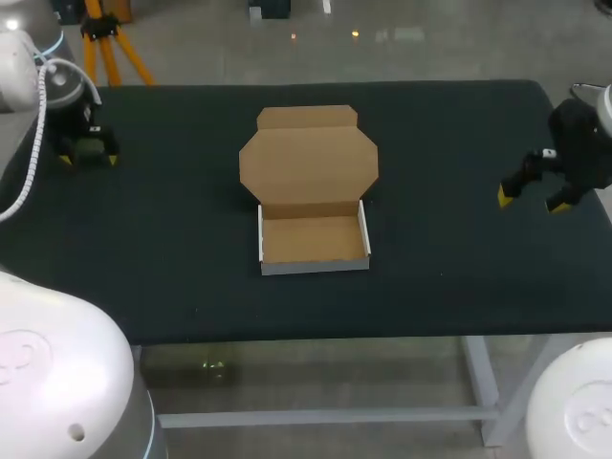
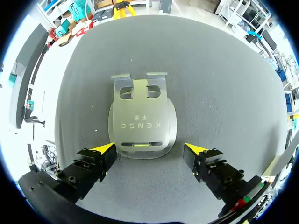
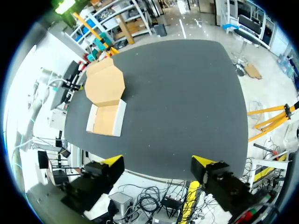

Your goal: Assemble the packaging by folding the flat box into shape, placing the metal phone stand inside, and closing the box properly

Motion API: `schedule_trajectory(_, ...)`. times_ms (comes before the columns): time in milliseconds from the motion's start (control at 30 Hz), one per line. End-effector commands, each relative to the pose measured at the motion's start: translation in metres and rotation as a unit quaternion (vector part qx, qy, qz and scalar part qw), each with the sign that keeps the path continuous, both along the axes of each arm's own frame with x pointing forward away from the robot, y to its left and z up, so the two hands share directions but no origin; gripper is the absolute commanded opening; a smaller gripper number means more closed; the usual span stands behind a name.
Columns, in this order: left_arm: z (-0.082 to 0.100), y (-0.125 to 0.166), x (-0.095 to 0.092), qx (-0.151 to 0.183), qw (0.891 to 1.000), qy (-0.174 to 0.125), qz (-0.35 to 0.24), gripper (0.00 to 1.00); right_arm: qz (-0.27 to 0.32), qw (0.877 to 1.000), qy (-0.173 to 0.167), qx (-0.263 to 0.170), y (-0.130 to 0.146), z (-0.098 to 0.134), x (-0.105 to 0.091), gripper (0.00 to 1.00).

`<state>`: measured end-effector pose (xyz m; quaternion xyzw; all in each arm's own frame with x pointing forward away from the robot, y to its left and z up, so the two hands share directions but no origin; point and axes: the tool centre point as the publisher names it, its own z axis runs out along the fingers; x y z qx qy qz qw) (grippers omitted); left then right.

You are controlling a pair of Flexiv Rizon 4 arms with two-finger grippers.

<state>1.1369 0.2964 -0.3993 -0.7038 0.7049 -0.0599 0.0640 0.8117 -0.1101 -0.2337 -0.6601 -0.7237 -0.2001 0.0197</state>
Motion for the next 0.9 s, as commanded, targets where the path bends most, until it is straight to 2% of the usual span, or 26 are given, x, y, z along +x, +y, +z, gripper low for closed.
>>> schedule_trajectory(33,-0.002,0.001,0.01,0.0,1.0,0.007,0.0,1.0,0.0,1.0,0.002,0.0,0.0,0.001,0.0,1.0)
schedule_trajectory(900,-0.002,0.006,0.033,0.001,1.0,0.007,0.003,1.0,0.0,1.0,0.002,0.0,0.0,0.001,0.0,1.0)
